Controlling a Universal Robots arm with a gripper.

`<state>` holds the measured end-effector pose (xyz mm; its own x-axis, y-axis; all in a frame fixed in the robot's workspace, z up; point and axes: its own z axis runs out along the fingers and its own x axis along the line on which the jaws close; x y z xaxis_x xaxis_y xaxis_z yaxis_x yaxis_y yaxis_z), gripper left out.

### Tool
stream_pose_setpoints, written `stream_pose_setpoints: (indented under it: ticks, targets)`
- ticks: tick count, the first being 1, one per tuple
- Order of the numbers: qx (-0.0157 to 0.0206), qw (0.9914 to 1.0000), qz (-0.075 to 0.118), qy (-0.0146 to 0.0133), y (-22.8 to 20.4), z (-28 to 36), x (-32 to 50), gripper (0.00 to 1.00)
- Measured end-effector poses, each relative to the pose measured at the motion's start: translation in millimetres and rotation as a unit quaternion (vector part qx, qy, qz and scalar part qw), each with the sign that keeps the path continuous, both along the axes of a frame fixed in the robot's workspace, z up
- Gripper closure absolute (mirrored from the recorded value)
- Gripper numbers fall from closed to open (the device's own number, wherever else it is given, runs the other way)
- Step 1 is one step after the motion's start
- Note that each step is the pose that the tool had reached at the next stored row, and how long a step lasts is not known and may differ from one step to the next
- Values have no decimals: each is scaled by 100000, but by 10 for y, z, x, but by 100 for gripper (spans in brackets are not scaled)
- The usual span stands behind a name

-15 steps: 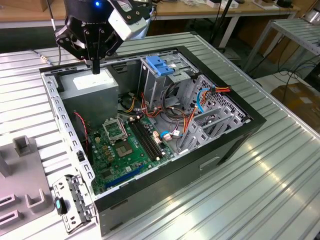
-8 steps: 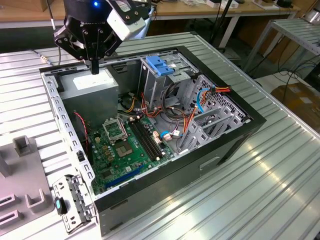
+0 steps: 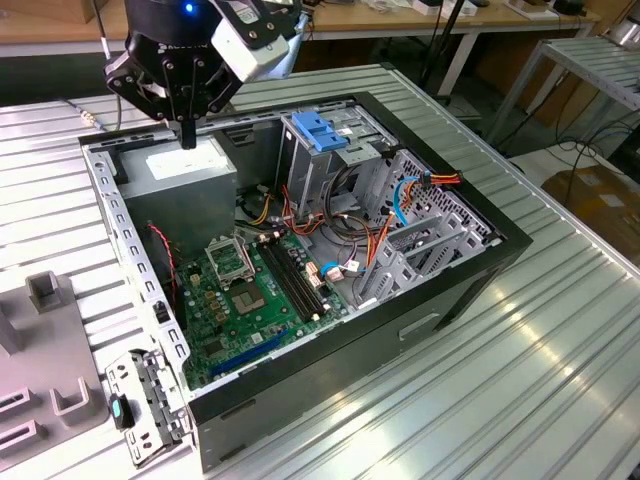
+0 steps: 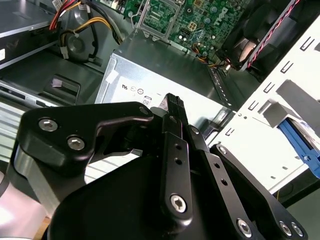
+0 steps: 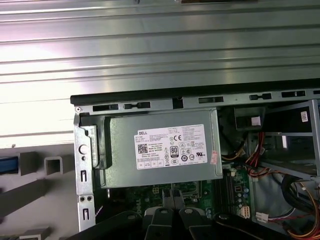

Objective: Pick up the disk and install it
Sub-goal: 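Reach for the disk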

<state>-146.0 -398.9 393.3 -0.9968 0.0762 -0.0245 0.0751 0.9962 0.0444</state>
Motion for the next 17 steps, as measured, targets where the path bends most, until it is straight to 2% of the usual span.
stream_pose_setpoints:
  ticks: [6, 17]
  targets:
    - [-2, 100000, -1, 1, 0, 0, -22, 89]
    - [-2, 100000, -1, 2, 0, 0, -117, 89]
